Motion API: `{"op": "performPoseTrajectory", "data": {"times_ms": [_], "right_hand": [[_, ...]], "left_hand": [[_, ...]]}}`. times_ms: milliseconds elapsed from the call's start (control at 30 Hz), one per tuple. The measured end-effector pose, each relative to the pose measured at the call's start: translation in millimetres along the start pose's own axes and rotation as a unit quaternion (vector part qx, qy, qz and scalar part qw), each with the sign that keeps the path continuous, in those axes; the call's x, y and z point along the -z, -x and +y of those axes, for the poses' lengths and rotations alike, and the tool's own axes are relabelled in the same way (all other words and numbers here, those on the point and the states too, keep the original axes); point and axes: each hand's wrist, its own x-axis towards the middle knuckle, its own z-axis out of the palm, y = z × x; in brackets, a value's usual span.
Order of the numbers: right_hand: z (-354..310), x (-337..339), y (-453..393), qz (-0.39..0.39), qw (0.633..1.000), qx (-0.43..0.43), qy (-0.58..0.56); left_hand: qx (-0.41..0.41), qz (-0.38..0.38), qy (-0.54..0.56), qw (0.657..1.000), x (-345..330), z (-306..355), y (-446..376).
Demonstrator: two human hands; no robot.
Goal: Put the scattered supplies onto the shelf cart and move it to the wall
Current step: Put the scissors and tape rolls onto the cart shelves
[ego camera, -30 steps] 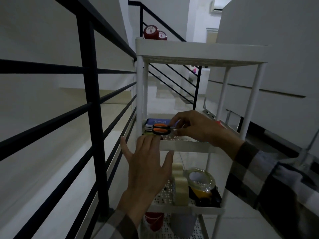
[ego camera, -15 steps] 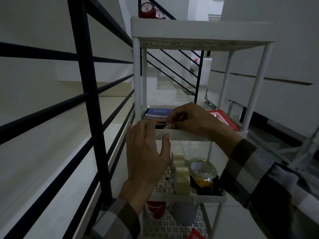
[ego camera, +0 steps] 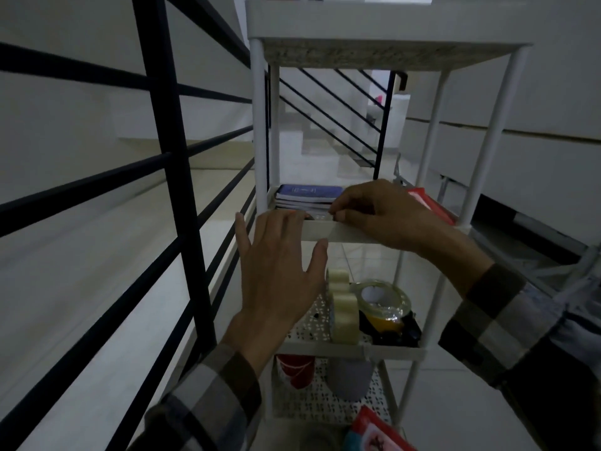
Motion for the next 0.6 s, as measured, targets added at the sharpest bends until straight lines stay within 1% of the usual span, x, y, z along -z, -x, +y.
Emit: {"op": "performPoseTrajectory", "data": {"times_ms": [67, 167, 267, 333, 400, 467, 500, 600], "right_hand": [[4.2, -13.0, 8.7, 0.084, 0.996, 0.034, 0.010], [6.8, -34.9, 28.5, 0.196, 0.977, 0.079, 0.027], [11.4, -59.6, 53.9, 0.249, 0.955, 0.116, 0.110], [16.9, -76.0, 74.9, 0.244, 0.946, 0.147, 0.153], [25.0, -92.5, 97.3, 0.217, 0.945, 0.172, 0.173], [37.2, -110.7, 119.8, 0.184, 0.952, 0.183, 0.164], [44.3, -120.8, 132.5, 0.163, 0.958, 0.180, 0.150], [66.3, -151.4, 175.4, 0.086, 0.979, 0.150, 0.105]], "left_hand": [[-0.034, 0.019, 0.003, 0.999, -1.0, 2.3, 5.4], [-0.116, 0.033, 0.006, 0.993, -6.8, 4.1, 18.8], [-0.168, 0.019, 0.039, 0.985, -15.4, 0.1, 41.1], [-0.200, -0.010, 0.038, 0.979, -24.2, -7.3, 60.4], [-0.220, -0.046, 0.030, 0.974, -35.3, -16.6, 83.5], [-0.232, -0.091, 0.023, 0.968, -46.9, -25.3, 108.6], [-0.240, -0.125, 0.023, 0.963, -52.0, -28.2, 121.4], [-0.288, -0.224, 0.029, 0.931, -62.2, -32.1, 155.0]]}}
